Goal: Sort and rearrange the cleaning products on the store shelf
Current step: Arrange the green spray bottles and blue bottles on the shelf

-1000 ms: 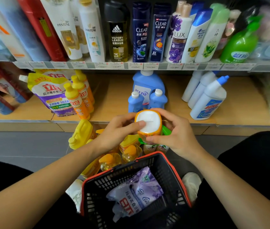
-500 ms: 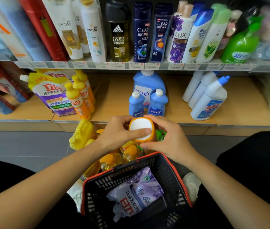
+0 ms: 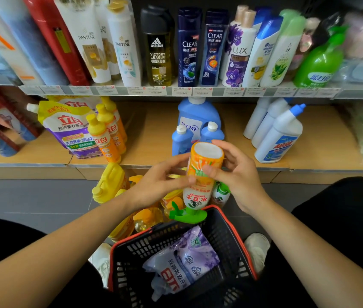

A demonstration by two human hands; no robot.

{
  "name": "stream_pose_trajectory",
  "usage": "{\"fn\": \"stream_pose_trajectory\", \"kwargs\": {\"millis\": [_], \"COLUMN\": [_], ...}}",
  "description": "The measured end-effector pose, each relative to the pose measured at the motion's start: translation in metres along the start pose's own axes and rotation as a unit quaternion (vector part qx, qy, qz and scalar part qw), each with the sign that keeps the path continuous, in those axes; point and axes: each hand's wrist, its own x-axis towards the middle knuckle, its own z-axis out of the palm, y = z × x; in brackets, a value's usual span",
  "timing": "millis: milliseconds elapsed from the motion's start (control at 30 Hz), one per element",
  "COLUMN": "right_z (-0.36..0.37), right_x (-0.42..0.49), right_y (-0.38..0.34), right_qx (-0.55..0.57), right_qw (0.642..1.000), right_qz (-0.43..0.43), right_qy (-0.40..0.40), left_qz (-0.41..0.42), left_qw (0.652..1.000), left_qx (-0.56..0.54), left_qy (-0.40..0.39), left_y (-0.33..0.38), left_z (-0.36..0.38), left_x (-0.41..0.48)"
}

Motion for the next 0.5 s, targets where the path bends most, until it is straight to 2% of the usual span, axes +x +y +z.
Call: {"fn": "stream_pose_trajectory", "kwargs": {"millis": [67,133,300,400,500], "right_z": [-0.001,-0.001,0.002,-0.002,-0.009], "right_x": [0.002,0.003,0.001,0.002,0.006], "right_y": [0.001,0.001,-0.001,-0.006,-0.010], "right_qx": [0.052,0.077,0.102,0.115,0.148], "right_qw": [0.997,0.993,0.983,0.984,0.982], "right_qz": [0.028,0.050,0.093,0.084,0.085], "right_qy": [0.044,0.078,0.119,0.110,0.083], "left_qz": [-0.016,-0.022,-0.008,0.003,0.000], "left_qw": [0.998,0.993,0.982,0.988,0.991], "left_qx": [0.062,0.105,0.146,0.088,-0.036], "left_qy": [0.004,0.042,0.120,0.123,0.127], "left_y": [-0.007,-0.012,-0.012,-0.011,-0.008], "left_z": [0.007,0.016,0.030,0.029,0.024], "left_x": [-0.002,-0.003,0.004,0.005,0.006]}}
